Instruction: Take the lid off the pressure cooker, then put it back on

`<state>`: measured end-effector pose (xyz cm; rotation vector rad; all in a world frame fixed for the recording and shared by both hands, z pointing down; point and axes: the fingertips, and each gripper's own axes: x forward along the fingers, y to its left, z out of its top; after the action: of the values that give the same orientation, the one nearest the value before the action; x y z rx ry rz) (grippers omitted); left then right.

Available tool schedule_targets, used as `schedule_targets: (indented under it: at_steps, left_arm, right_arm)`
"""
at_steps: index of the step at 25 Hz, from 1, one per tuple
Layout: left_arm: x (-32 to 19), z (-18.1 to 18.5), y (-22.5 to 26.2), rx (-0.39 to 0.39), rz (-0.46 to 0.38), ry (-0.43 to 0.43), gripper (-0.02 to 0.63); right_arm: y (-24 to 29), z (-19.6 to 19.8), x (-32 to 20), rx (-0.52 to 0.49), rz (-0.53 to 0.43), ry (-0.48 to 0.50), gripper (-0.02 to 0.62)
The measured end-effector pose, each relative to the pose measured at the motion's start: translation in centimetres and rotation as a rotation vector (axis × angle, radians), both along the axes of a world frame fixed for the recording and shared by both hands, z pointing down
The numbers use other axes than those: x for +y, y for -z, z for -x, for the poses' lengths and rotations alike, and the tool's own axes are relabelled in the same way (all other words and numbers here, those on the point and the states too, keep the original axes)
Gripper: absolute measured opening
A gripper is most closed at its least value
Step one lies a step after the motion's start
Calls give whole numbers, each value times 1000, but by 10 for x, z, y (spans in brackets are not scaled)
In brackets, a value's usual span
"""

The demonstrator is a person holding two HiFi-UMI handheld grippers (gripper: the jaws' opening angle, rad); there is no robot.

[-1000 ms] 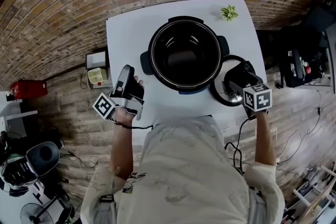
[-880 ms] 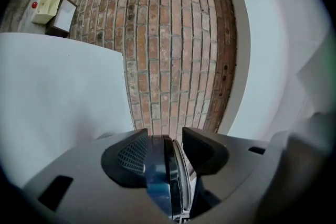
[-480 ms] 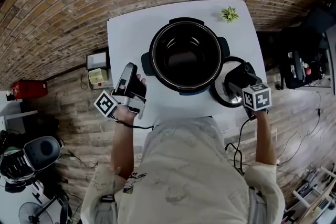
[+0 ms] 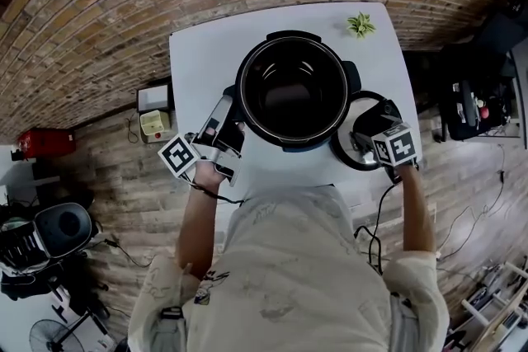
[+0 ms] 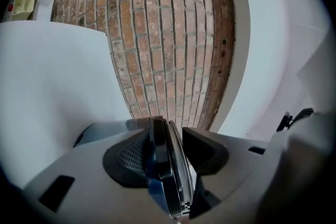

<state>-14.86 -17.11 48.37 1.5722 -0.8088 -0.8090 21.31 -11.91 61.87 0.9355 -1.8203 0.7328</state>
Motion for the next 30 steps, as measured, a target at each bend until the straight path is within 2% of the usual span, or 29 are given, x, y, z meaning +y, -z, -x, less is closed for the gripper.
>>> schedule_targets:
  at_steps: [2,4,7,12,23,27,30]
  left_arm:
    - [1,-4,-5,-15,22,-5,191]
    - [1,-5,-11,-29,49,2,115]
    - [2,-5,-10,-50,50,2,102]
    - [2,-5,-11,-33,51,3,98]
    - [1,-5,-11,-8,62,15,97]
    - [2,-4,-12,-3,65,17,97]
    - [2,-4,-12,3,65,19,97]
  right_arm:
    - [-7,-1,-1,31,26,28,334]
    - [-8,-2,-2,62,47,53,327]
    - [-8,-1,-3,96,80,69,327]
    - [-8,-4,-5,91,95,52,294]
    - [-4,-9,-4,98,129,32,291]
    - [17,-21,-6,73,117,-3,291]
    - [46,-33,-9,90,88,0,291]
